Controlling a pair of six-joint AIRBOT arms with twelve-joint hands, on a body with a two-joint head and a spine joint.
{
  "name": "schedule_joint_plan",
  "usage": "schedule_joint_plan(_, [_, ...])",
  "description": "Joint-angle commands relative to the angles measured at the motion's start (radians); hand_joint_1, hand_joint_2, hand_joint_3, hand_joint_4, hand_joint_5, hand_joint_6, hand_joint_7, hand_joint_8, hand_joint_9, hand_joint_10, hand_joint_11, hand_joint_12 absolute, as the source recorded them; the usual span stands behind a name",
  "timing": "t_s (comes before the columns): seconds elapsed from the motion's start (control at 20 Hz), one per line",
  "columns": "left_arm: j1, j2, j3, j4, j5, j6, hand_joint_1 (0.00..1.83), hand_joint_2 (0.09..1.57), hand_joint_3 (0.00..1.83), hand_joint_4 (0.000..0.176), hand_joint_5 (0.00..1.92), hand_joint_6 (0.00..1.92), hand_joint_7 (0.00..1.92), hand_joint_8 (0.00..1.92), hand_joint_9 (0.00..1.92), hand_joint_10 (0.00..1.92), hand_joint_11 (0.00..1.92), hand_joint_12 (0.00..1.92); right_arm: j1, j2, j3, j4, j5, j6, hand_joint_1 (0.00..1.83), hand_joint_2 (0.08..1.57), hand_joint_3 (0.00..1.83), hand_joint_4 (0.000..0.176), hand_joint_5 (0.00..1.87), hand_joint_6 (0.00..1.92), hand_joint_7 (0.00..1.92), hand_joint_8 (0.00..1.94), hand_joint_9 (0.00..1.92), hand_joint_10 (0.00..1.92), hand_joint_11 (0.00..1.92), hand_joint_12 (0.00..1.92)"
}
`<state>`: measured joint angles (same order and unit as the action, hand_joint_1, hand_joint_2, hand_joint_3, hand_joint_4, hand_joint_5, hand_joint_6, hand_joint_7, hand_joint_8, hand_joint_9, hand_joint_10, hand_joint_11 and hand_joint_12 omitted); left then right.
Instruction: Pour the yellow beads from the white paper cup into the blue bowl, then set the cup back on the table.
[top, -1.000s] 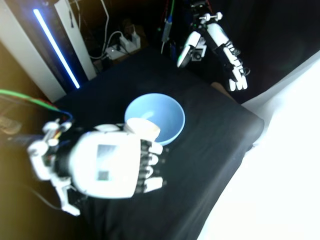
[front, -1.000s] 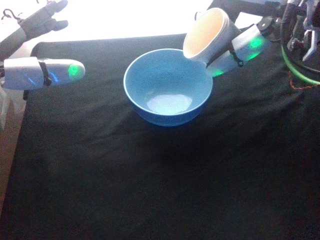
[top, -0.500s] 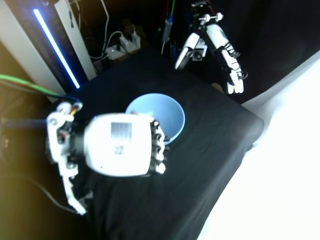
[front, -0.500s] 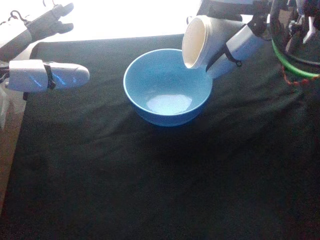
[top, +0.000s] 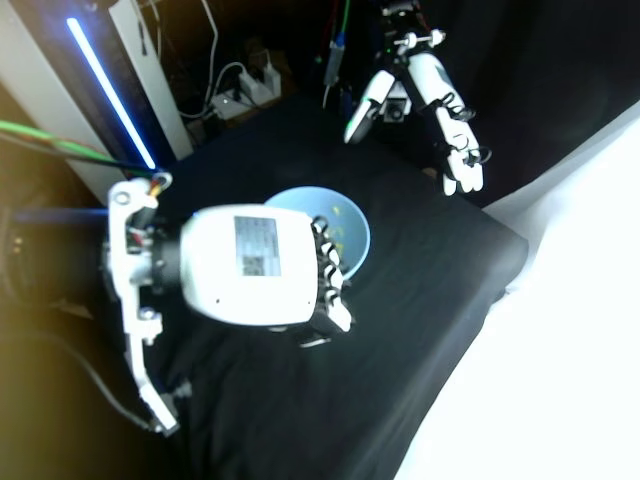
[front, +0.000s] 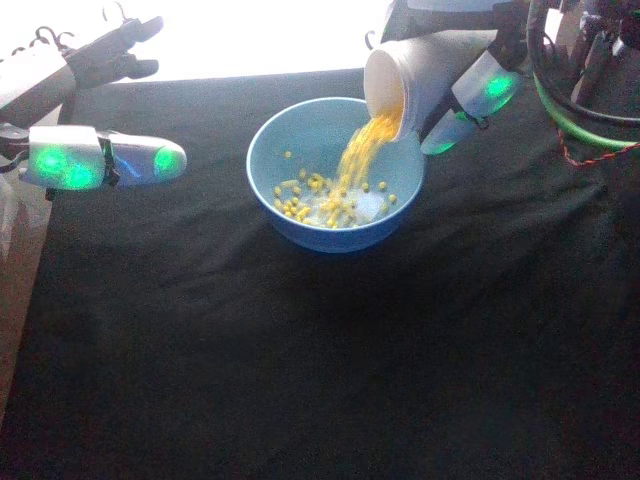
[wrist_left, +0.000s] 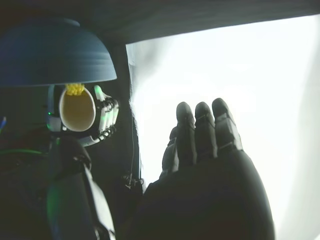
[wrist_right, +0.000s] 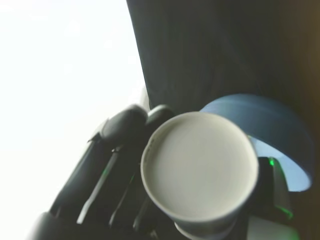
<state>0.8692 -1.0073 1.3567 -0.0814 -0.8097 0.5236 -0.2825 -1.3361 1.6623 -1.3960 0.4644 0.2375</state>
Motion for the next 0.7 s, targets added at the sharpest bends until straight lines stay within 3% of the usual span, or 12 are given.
schedule_joint_plan(0.0, [-0.013,-0.002,0.006,-0.017,-0.117,-0.009,0.53,0.83,0.00,0.074,0.01,0.00,0.34,0.00,0.17,0.00,0.00,0.32,0.030,0.001,-0.005,0.033,0.014,0.004,1.26,1.11,0.00,0.000,0.97,0.95,1.00,1.02,1.04,1.42,0.95,1.77])
schedule_joint_plan(0.05, [-0.013,-0.003,0.006,-0.017,-0.116,-0.009,0.54,0.83,0.00,0.076,0.01,0.00,0.34,0.00,0.17,0.00,0.00,0.31,0.035,0.001,-0.009,0.023,0.011,0.004,1.26,1.11,0.00,0.000,0.98,0.94,1.01,1.01,1.07,1.43,0.99,1.77])
schedule_joint_plan(0.1, [-0.013,-0.003,0.006,-0.017,-0.116,-0.009,0.54,0.83,0.00,0.084,0.01,0.00,0.33,0.00,0.17,0.00,0.00,0.32,0.039,0.001,-0.013,0.009,0.008,0.004,1.19,1.10,0.00,0.000,1.02,0.89,1.09,1.07,1.12,1.57,1.06,1.86])
schedule_joint_plan(0.15, [-0.013,-0.003,0.006,-0.016,-0.115,-0.009,0.53,0.84,0.00,0.087,0.01,0.00,0.33,0.00,0.17,0.00,0.00,0.32,0.043,0.001,-0.017,-0.003,0.006,0.004,1.17,1.10,0.00,0.000,1.02,0.89,1.11,1.06,1.12,1.55,1.06,1.86])
schedule_joint_plan(0.2, [-0.013,-0.003,0.006,-0.016,-0.115,-0.009,0.53,0.84,0.00,0.081,0.01,0.00,0.33,0.00,0.18,0.00,0.00,0.34,0.046,0.001,-0.020,-0.012,0.003,0.004,1.26,1.10,0.00,0.000,0.99,0.76,1.10,1.04,1.12,1.12,0.98,1.64])
schedule_joint_plan(0.25, [-0.013,-0.003,0.006,-0.016,-0.115,-0.009,0.53,0.84,0.00,0.085,0.01,0.00,0.33,0.00,0.18,0.00,0.00,0.35,0.049,0.001,-0.023,-0.022,0.001,0.004,1.27,1.09,0.00,0.000,0.98,0.77,1.14,0.94,1.19,0.88,1.00,1.53])
schedule_joint_plan(0.3, [-0.013,-0.003,0.006,-0.016,-0.114,-0.009,0.54,0.84,0.00,0.095,0.01,0.00,0.33,0.00,0.18,0.00,0.00,0.37,0.052,0.001,-0.027,-0.037,-0.001,0.004,1.27,1.10,0.00,0.000,0.96,0.76,1.11,1.01,1.22,0.88,0.99,1.55])
schedule_joint_plan(0.35, [-0.013,-0.003,0.007,-0.016,-0.114,-0.009,0.55,0.84,0.00,0.088,0.02,0.00,0.34,0.00,0.18,0.00,0.00,0.35,0.053,0.001,-0.029,-0.047,-0.004,0.004,1.27,1.10,0.00,0.000,0.96,0.77,1.09,1.03,1.20,0.90,0.98,1.59])
schedule_joint_plan(0.45, [-0.013,-0.003,0.007,-0.015,-0.112,-0.009,0.55,0.84,0.00,0.089,0.02,0.00,0.34,0.00,0.18,0.00,0.00,0.34,0.057,0.001,-0.035,-0.068,-0.008,0.004,1.26,1.11,0.00,0.000,0.97,0.95,1.01,0.99,1.11,1.29,0.98,1.80])
schedule_joint_plan(0.5, [-0.013,-0.003,0.007,-0.015,-0.112,-0.009,0.54,0.84,0.00,0.090,0.01,0.00,0.34,0.00,0.18,0.00,0.00,0.38,0.059,0.001,-0.038,-0.078,-0.010,0.004,1.18,1.12,0.00,0.000,0.98,0.96,1.06,1.14,1.10,1.66,1.08,1.90])
schedule_joint_plan(0.55, [-0.013,-0.003,0.008,-0.014,-0.111,-0.009,0.54,0.84,0.00,0.088,0.01,0.00,0.35,0.00,0.18,0.00,0.00,0.38,0.062,0.001,-0.041,-0.090,-0.013,0.004,1.17,1.11,0.00,0.000,0.99,0.95,1.10,1.08,1.12,1.72,1.12,1.92])
schedule_joint_plan(0.65, [-0.014,-0.004,0.008,-0.013,-0.110,-0.009,0.53,0.84,0.00,0.085,0.00,0.00,0.33,0.00,0.18,0.00,0.00,0.38,0.066,0.001,-0.045,-0.101,-0.017,0.004,1.16,1.12,0.00,0.000,0.98,0.96,1.10,1.15,1.13,1.79,1.14,1.92])
